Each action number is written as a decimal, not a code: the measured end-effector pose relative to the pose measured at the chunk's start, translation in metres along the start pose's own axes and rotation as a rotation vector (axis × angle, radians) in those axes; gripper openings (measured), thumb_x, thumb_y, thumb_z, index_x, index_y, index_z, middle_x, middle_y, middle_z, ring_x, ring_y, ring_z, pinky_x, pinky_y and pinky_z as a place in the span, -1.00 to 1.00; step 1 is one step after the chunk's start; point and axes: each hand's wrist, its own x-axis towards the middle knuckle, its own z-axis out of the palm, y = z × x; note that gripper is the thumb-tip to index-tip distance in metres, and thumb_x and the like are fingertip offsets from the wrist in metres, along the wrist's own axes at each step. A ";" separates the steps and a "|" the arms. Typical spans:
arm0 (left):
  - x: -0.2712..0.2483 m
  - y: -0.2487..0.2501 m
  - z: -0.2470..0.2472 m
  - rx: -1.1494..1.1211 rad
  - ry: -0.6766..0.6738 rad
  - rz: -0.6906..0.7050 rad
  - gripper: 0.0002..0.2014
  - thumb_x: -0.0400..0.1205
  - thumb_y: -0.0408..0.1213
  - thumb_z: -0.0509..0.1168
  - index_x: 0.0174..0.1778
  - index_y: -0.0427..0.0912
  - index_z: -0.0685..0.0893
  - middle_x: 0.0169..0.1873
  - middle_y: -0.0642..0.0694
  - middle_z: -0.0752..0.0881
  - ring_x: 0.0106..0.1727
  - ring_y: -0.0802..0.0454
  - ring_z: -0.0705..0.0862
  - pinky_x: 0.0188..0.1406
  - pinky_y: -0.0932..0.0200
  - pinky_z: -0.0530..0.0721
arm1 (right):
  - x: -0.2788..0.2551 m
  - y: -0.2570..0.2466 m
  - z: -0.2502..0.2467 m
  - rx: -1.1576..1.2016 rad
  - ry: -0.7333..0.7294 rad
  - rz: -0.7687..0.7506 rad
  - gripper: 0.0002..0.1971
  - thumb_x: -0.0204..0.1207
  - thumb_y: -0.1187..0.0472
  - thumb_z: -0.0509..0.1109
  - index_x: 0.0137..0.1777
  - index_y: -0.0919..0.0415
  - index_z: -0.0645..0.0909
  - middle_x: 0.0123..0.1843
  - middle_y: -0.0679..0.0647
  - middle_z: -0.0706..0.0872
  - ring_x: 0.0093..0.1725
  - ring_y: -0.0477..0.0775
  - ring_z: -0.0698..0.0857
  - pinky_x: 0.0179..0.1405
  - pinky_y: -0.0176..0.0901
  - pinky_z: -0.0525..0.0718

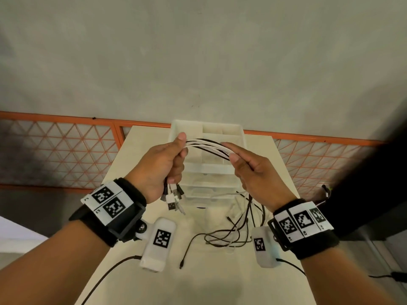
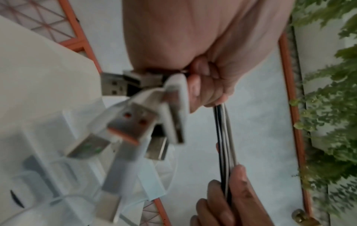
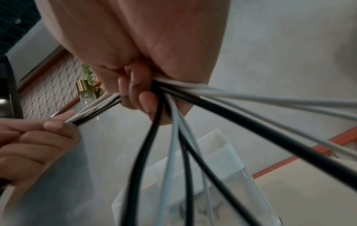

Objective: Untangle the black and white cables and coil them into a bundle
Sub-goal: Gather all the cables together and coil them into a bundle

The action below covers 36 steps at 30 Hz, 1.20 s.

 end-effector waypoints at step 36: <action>-0.017 -0.020 0.033 0.290 -0.326 0.070 -0.92 0.43 -0.36 0.52 -0.24 -0.12 0.76 -0.37 0.05 0.77 -0.25 0.21 0.71 -0.14 0.27 0.62 | 0.003 -0.041 0.029 -0.226 0.063 -0.255 -0.69 0.47 0.49 0.40 0.01 0.15 0.88 -0.04 -0.07 0.91 0.04 -0.27 0.81 0.05 -0.46 0.71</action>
